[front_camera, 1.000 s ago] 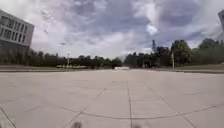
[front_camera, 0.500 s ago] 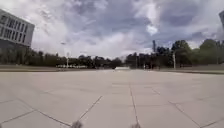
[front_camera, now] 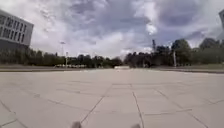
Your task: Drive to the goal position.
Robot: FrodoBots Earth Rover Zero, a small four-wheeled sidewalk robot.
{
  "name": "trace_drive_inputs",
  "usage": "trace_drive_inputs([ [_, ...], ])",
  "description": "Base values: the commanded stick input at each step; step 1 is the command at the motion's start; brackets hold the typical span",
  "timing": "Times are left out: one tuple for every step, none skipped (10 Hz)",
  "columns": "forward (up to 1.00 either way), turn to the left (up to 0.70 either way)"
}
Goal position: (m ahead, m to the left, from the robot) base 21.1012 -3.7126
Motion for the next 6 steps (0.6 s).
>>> trace_drive_inputs([
  [0.70, 0.00],
  [0.70, 0.00],
  [0.70, 0.00],
  [0.70, 0.00],
  [0.70, 0.00],
  [0.70, 0.00],
])
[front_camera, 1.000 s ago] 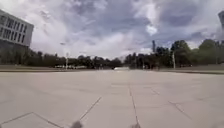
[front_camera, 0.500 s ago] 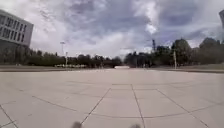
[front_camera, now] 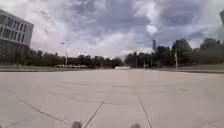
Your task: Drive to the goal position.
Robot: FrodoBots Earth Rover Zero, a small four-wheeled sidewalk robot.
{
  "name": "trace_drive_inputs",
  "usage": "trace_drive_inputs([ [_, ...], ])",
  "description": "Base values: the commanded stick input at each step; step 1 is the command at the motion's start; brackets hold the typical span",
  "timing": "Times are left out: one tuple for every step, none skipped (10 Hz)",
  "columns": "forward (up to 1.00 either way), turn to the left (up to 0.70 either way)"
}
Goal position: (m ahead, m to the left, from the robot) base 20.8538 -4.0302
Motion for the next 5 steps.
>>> trace_drive_inputs([
  [0.70, 0.00],
  [0.70, 0.00],
  [0.70, 0.00],
  [0.70, 0.00],
  [0.70, 0.00],
])
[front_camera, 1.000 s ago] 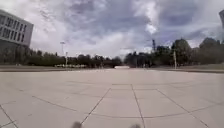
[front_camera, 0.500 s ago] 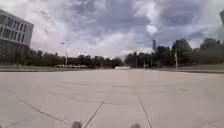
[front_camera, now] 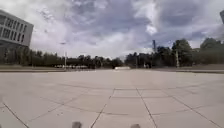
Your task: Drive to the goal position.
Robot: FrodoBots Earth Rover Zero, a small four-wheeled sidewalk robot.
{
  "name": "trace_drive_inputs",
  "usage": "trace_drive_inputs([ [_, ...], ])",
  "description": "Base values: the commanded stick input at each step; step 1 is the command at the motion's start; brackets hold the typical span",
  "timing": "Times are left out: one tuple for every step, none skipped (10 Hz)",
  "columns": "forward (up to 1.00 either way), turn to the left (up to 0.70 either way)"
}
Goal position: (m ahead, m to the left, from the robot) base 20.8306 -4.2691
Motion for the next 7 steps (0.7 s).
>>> trace_drive_inputs([
  [0.70, 0.00],
  [0.70, 0.00],
  [0.70, 0.00],
  [0.70, -0.01],
  [0.70, -0.02],
  [0.70, -0.02],
  [0.70, -0.02],
])
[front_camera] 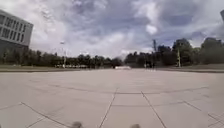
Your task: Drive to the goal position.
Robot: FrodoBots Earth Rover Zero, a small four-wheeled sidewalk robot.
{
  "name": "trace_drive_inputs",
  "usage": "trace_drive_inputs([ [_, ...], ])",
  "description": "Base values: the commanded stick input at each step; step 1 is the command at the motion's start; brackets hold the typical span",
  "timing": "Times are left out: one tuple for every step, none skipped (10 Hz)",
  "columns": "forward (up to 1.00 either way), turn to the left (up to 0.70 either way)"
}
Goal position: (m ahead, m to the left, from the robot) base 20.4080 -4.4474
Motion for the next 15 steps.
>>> trace_drive_inputs([
  [0.70, -0.02],
  [0.70, -0.02],
  [0.70, -0.18],
  [0.70, -0.35],
  [0.70, -0.24],
  [0.70, -0.02],
  [0.70, 0.00],
  [0.70, 0.00],
  [0.70, 0.00],
  [0.70, 0.00],
  [0.70, 0.00],
  [0.70, 0.00],
  [0.69, 0.00],
  [0.68, 0.00],
  [0.68, 0.00],
])
